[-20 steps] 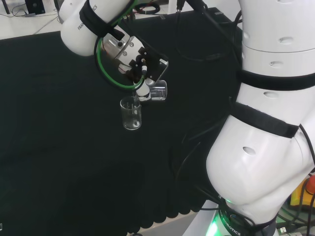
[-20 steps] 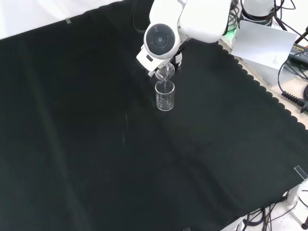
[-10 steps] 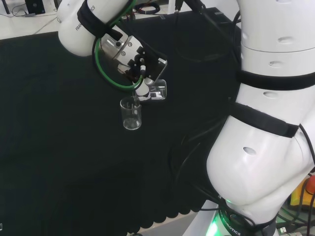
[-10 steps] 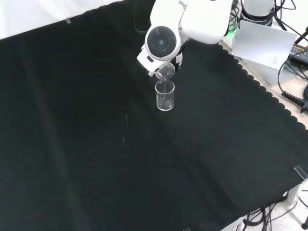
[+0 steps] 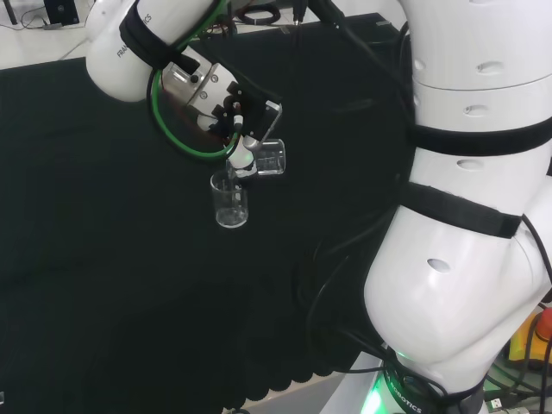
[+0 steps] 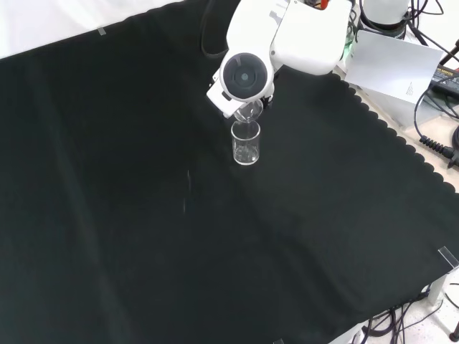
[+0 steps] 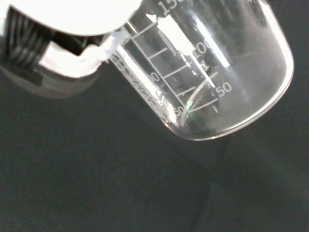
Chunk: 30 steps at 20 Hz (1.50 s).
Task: Pour the water from the handheld beaker into the one on the table.
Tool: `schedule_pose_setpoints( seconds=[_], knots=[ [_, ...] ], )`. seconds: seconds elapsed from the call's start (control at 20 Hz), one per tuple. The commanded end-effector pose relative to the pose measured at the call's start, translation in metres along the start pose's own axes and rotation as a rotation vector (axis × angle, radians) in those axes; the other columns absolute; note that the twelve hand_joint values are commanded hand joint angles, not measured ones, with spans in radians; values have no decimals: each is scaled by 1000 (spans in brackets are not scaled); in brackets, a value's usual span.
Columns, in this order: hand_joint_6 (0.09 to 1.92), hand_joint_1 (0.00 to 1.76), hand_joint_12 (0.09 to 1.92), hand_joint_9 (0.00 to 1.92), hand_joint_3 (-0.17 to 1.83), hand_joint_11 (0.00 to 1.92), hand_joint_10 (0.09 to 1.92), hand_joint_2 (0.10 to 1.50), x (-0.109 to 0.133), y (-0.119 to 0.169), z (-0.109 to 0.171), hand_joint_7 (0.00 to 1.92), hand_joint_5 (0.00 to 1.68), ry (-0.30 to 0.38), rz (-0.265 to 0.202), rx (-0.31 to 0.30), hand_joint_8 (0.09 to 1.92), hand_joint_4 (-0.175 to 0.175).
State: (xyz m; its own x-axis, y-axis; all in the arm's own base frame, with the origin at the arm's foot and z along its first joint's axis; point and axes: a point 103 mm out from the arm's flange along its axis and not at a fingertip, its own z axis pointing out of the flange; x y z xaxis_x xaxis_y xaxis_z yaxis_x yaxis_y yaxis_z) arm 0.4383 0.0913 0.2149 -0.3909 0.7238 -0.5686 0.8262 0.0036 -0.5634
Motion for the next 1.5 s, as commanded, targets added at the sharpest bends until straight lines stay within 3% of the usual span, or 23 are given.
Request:
schedule_pose_setpoints(
  seconds=[0.05, 1.5],
  knots=[
    [589, 1153, 539, 1802, 707, 1528, 87, 611, 0, 0, 0, 1781, 1331, -11, 3, 12, 87, 163],
    [604, 1151, 534, 1802, 707, 1529, 87, 613, 6, 1, -6, 1778, 1323, -77, 26, 53, 87, 169]
  ],
)
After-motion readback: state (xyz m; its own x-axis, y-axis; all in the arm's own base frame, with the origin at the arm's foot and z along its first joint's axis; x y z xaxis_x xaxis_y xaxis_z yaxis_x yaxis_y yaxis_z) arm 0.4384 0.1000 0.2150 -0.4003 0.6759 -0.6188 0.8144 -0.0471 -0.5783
